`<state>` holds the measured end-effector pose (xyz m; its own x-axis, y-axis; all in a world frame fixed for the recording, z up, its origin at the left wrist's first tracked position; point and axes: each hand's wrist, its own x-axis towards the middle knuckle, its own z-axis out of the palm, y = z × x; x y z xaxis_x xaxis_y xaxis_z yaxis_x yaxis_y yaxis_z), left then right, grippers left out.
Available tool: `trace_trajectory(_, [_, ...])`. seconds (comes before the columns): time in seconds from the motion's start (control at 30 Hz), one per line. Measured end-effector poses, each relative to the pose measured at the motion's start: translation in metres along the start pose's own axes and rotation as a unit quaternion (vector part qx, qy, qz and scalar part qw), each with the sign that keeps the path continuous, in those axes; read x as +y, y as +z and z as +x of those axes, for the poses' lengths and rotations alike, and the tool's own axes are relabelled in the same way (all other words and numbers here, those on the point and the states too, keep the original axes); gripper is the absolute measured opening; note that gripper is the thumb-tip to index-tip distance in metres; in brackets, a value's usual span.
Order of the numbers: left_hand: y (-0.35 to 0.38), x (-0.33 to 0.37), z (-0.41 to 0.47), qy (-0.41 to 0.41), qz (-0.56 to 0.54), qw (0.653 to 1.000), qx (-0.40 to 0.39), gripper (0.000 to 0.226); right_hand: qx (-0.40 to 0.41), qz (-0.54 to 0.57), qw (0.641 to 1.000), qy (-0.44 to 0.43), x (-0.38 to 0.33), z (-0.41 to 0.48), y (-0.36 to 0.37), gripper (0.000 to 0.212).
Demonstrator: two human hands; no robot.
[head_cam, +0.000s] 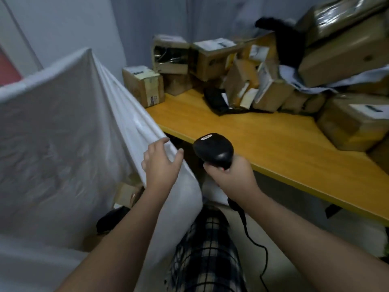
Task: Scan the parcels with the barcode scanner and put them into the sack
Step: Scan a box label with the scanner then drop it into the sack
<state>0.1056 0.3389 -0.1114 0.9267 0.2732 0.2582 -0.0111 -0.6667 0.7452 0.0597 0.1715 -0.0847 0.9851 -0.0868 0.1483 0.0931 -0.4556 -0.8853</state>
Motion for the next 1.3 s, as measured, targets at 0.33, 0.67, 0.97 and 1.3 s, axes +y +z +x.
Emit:
trace_trajectory(0.33, [0.060, 0.152, -0.036, 0.163, 0.014, 0.982, -0.098, 0.054, 0.199, 0.029, 0.979, 0.030, 0.011, -0.030, -0.162, 0.024])
trace_trajectory(0.67, [0.102, 0.199, 0.054, 0.200, 0.125, 0.968, -0.090, 0.060, 0.199, 0.103, 0.971, 0.078, 0.024, 0.015, -0.193, 0.020])
trace_trajectory(0.97, [0.128, 0.219, 0.142, 0.161, 0.237, 0.943, -0.167, 0.038, 0.105, 0.152, 0.974, 0.135, 0.013, 0.068, -0.176, 0.009])
trace_trajectory(1.3, [0.078, 0.178, 0.087, 0.149, -0.114, 0.982, -0.024, 0.072, 0.105, 0.142, 0.980, 0.091, 0.010, 0.049, -0.175, 0.008])
